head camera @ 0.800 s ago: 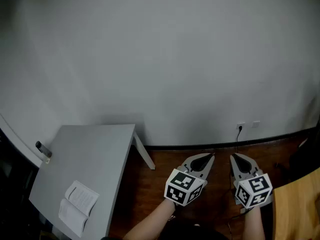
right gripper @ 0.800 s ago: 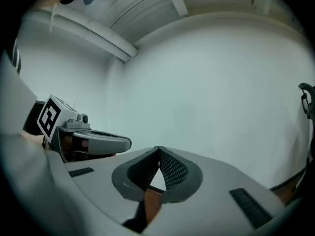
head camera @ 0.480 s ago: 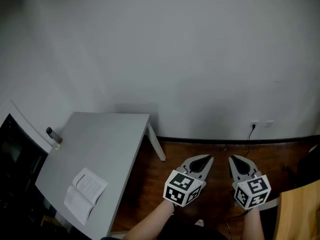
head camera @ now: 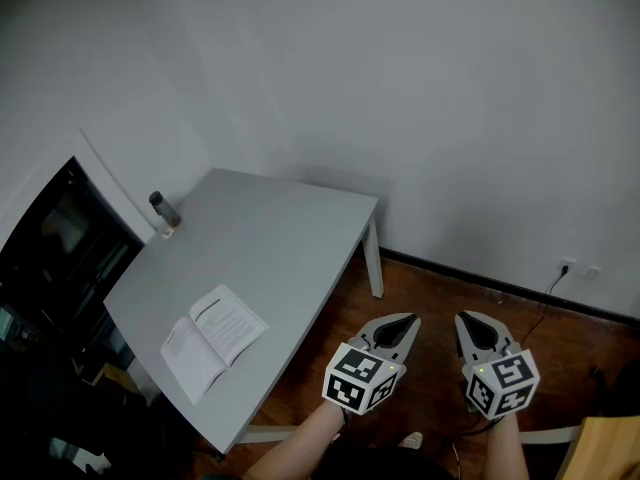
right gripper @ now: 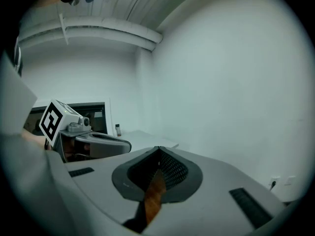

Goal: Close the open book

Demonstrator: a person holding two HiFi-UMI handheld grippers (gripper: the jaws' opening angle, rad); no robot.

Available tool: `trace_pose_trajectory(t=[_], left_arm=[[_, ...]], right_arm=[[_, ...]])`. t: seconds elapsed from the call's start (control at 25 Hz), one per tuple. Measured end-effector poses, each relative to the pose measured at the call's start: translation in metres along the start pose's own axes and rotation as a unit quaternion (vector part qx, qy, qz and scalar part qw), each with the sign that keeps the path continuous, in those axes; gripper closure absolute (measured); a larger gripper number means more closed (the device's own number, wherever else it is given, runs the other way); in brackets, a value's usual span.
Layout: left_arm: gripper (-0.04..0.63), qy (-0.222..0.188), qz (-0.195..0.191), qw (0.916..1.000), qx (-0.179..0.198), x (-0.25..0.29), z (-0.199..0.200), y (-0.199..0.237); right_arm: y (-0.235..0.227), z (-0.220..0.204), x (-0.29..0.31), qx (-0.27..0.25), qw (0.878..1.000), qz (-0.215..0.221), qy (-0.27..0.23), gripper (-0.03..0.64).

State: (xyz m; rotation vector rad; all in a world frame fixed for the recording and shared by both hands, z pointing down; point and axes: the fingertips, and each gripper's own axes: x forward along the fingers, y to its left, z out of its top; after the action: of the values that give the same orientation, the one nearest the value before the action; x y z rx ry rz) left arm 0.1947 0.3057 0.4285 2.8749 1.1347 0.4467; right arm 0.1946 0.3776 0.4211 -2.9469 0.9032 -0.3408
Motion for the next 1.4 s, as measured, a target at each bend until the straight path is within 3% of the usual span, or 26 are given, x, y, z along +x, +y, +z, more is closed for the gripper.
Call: trace_pose_trajectory(t=[0.36,0.84,1.08,1.4], left_arm=[[0.591,-0.004,0.124,0.9914,-0.041,-0.122,-0.026,0.112],[0.591,-0.026,0.264,0.9593,-0.097,-0.285,-0.084,0.228],[0.591,-0.028,0.325,0.9361,-0.132,-0.345,-0.117,0.262],[0.591,-0.025,0.421,0.8901,-0.172,-0.382,-0.159,0.302]], right_arm=[[0.139,0.005,0.093,-0.030,0.991,0.126,0.027,0.611],[0.324,-0.021,0.180,-0.083,0.962,0.251,0.071,0.611],[0.391,-0.038,0.211,-0.111,0.942,0.303,0.096,0.611],[0.436,-0.067,0.258,-0.149,0.900,0.390,0.128,0.611]])
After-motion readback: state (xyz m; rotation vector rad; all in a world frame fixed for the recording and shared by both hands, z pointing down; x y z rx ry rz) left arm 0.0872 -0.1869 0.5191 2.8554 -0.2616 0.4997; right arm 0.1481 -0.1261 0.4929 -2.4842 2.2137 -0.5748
